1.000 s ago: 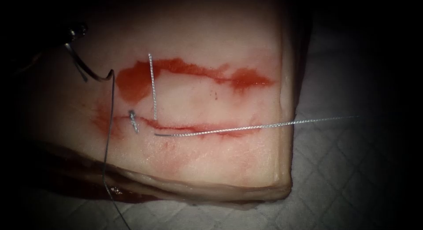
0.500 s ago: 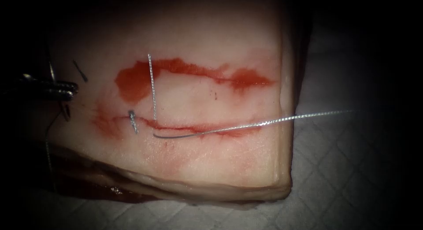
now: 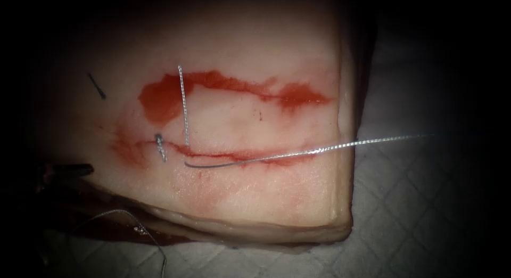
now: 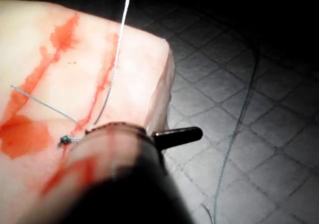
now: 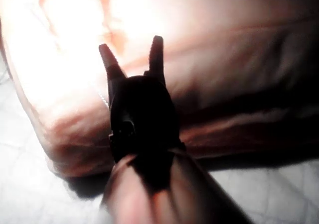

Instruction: Wound Closure

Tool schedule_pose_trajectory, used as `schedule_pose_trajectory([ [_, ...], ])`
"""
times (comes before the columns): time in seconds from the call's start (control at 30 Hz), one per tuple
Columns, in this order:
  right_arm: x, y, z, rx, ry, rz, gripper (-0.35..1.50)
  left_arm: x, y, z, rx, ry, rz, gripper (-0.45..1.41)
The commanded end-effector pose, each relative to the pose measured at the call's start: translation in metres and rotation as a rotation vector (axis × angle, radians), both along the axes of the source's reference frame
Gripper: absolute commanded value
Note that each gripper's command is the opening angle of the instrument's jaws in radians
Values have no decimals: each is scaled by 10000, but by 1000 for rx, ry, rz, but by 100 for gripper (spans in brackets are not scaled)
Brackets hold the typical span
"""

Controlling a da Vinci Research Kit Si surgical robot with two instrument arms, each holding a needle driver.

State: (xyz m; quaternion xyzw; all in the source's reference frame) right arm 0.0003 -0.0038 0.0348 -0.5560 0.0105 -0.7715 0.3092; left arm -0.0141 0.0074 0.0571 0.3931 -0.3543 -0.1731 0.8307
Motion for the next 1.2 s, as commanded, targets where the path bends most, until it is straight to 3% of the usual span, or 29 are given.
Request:
schedule_pose_trajectory([
  [0.03,15,14,-1,-25,63,41,91,-7,7,4,-6,25,7,128],
  [0.13,31,39,-15,-56,134,107,86,-16,43,-4,-27,24,-79,125],
  [0.23,49,56,-23,-80,238,203,83,-27,78,-17,2,-90,-236,108],
  [0.3,57,61,-24,-91,324,266,84,-33,84,-24,24,-175,-333,98],
  [0.4,67,63,-15,-44,393,293,84,-44,86,-34,19,-269,-422,100],
  [0.67,68,48,21,-2,443,288,99,-75,76,-39,67,-296,-450,83],
  [0.8,65,42,37,10,459,288,103,-85,71,-40,94,-320,-417,78],
  [1.2,50,40,38,20,479,282,115,-104,64,-54,78,-340,-400,79],
])
